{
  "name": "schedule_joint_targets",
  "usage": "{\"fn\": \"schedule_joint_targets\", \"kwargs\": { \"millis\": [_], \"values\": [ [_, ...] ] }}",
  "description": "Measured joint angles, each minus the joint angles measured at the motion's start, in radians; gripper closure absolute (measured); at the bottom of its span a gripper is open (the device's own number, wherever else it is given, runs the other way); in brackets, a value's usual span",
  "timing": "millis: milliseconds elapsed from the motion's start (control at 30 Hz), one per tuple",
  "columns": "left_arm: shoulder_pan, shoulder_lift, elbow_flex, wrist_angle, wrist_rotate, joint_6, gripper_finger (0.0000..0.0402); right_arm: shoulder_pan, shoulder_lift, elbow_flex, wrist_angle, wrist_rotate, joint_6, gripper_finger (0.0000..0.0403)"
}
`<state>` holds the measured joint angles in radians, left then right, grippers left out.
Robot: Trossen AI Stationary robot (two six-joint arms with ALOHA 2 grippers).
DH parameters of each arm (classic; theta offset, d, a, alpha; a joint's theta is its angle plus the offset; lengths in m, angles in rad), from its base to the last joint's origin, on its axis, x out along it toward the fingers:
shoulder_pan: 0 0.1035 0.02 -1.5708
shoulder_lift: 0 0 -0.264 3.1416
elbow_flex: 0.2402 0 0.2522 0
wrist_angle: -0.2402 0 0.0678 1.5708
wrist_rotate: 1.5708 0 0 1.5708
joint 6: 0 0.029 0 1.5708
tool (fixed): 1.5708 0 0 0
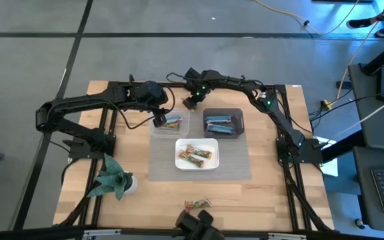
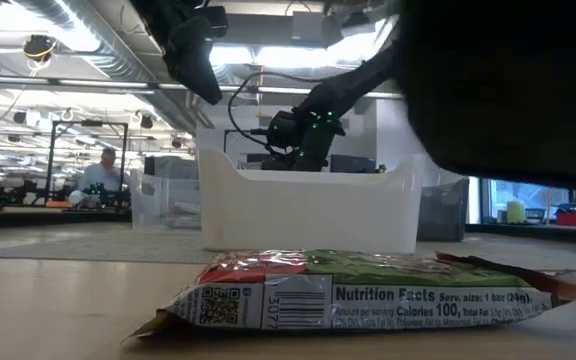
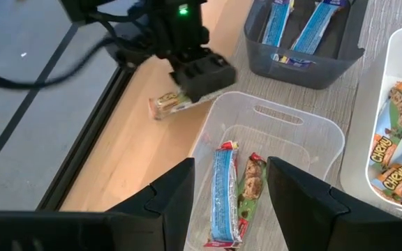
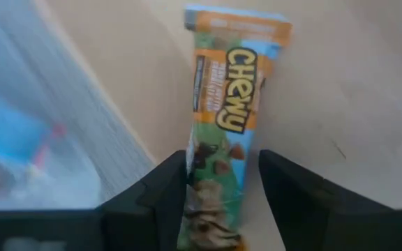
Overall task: Pick and place Granola Bars by type
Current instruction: Put the yellow granola bar into the white bin
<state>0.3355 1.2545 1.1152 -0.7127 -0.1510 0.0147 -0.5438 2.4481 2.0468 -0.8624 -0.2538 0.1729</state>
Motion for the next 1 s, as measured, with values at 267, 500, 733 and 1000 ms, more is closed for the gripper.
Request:
{"fn": "schedule_joint_targets", "kwargs": {
  "millis": [267, 500, 733, 1000],
  "values": [
    [0.000, 0.000, 0.000, -0.002, 0.000, 0.000, 0.0229, 0.061, -0.008, 0.002, -0.143, 0.245, -0.277, 0.0217],
    [0.000, 0.000, 0.000, -0.002, -0.001, 0.000, 0.0230, 0.063, -0.005, 0.002, -0.181, 0.250, -0.334, 0.0222],
    [0.000, 0.000, 0.000, -0.002, -0.004, 0.000, 0.0229, 0.053, -0.005, 0.002, -0.180, 0.245, -0.350, 0.0280],
    [0.000, 0.000, 0.000, -0.002, -0.004, 0.000, 0.0230, 0.052, -0.007, 0.001, -0.178, 0.245, -0.372, 0.0293]
  ]
}}
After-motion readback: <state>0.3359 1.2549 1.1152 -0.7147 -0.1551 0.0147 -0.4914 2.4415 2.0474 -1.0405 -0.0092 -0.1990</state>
